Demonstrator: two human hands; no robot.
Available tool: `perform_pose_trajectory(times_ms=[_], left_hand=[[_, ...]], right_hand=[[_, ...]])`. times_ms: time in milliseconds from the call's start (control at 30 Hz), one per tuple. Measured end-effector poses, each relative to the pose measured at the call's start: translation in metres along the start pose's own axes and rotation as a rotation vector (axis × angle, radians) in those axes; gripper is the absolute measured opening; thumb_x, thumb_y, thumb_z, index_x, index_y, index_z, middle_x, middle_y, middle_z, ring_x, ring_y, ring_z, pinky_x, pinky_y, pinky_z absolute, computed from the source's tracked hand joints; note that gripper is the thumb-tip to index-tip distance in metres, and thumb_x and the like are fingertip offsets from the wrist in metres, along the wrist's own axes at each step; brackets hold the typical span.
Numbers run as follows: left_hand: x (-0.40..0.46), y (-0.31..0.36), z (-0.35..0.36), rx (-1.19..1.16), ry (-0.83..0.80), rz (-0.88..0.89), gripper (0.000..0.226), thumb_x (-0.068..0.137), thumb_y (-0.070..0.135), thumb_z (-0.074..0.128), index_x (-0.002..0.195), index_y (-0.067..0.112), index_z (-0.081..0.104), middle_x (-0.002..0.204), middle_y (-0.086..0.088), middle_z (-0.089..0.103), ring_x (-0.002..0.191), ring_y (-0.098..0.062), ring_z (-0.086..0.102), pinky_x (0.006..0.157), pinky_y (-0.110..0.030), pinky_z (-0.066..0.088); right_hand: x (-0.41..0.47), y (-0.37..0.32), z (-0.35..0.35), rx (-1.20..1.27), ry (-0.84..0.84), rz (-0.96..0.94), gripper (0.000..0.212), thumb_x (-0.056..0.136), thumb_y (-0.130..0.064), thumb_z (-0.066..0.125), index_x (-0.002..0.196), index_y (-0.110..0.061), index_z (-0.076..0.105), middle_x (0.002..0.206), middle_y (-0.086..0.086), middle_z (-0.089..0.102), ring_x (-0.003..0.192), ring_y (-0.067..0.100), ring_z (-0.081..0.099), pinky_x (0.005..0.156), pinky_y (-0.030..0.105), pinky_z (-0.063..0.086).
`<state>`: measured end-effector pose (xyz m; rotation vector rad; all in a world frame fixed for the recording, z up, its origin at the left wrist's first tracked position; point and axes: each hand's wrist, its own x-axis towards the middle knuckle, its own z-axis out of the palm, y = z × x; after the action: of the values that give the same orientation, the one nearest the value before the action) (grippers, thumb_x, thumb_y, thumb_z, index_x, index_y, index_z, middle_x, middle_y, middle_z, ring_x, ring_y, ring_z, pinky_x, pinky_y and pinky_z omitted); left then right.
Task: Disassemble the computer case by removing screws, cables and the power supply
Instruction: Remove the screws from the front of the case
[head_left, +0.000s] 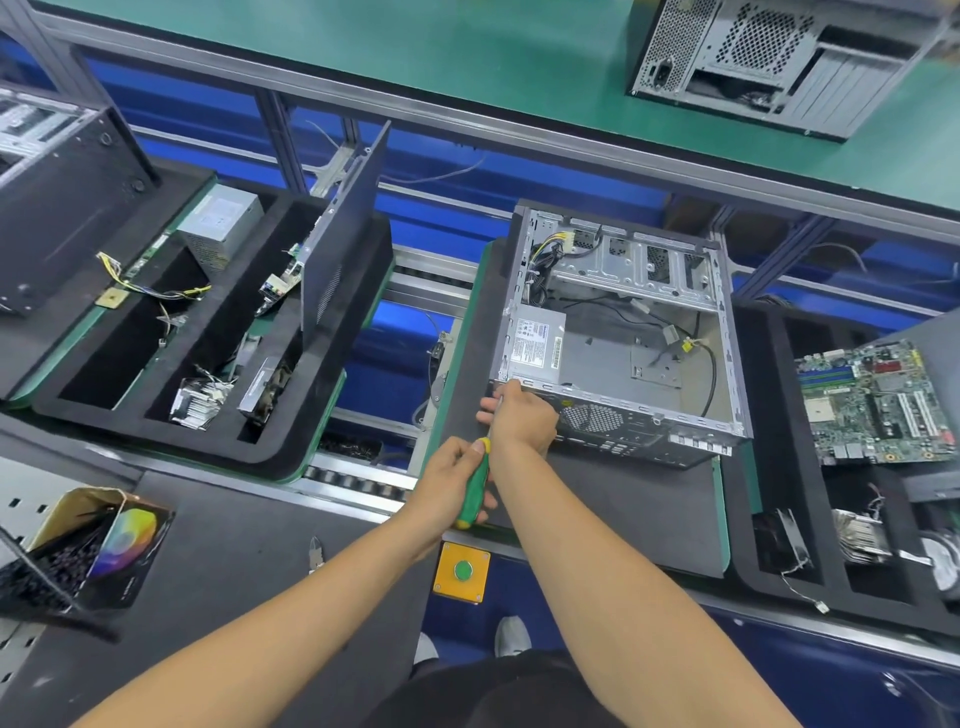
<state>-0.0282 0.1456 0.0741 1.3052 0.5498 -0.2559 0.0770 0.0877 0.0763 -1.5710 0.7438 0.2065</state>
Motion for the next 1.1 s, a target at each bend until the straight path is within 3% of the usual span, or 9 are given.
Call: perform_pose_trajectory(times_ms=[100,400,567,700,933,1100], left_hand=[[-0.001,-0.001,-0.001,0.022,0.019,0.001,0.028,0.109,0.035,0.047,0.097,0.009,0.048,0.080,-0.012,0.064,0.056,-0.018,0.061,0.047,-0.029,0.049],[0.001,-0.032,-0.015,0.221,0.017,0.002,0.027,0.107,0.036,0.050,0.100,0.010,0.050,0.087,-0.007,0.069,0.057,-0.016,0.058,0.047,-0.027,0.045],[0.006,-0.047,-0.024,0.256,0.034,-0.050,0.033,0.105,0.038,0.055,0.103,0.006,0.050,0.090,-0.009,0.070,0.057,-0.016,0.057,0.047,-0.029,0.044],[0.008,-0.051,-0.028,0.281,0.029,-0.059,0.038,0.103,0.042,0.057,0.105,0.005,0.050,0.094,-0.012,0.071,0.060,-0.017,0.059,0.050,-0.030,0.045],[0.014,-0.053,-0.030,0.300,0.036,-0.076,0.039,0.103,0.043,0.057,0.108,0.005,0.050,0.101,-0.015,0.072,0.062,-0.018,0.059,0.052,-0.029,0.046],[0.017,-0.056,-0.030,0.298,0.040,-0.070,0.037,0.103,0.043,0.056,0.108,0.007,0.051,0.098,-0.012,0.072,0.061,-0.016,0.060,0.051,-0.029,0.047]], right_hand=[[-0.002,0.005,0.001,0.000,0.002,-0.025,0.027,0.085,-0.036,0.053,0.072,-0.021,0.072,0.063,-0.012,0.073,0.057,0.006,0.071,0.072,0.036,0.058],[0.013,0.033,-0.041,-0.141,0.101,-0.086,0.030,0.089,-0.036,0.048,0.073,-0.024,0.070,0.063,-0.006,0.071,0.067,0.018,0.072,0.077,0.041,0.058],[0.042,0.059,-0.096,-0.527,0.171,-0.112,0.022,0.092,-0.040,0.056,0.077,-0.025,0.063,0.071,-0.013,0.063,0.081,0.021,0.063,0.070,0.032,0.043],[0.061,0.074,-0.125,-0.717,0.177,-0.089,0.014,0.090,-0.036,0.062,0.083,-0.024,0.061,0.072,-0.014,0.054,0.078,0.022,0.053,0.072,0.030,0.039],[0.072,0.076,-0.125,-0.743,0.144,-0.075,0.006,0.087,-0.030,0.063,0.085,-0.031,0.068,0.075,-0.017,0.060,0.080,0.020,0.059,0.068,0.027,0.040],[0.075,0.076,-0.120,-0.595,0.132,-0.135,0.013,0.091,-0.031,0.060,0.099,-0.038,0.069,0.083,-0.014,0.071,0.083,0.017,0.066,0.083,0.036,0.055]])
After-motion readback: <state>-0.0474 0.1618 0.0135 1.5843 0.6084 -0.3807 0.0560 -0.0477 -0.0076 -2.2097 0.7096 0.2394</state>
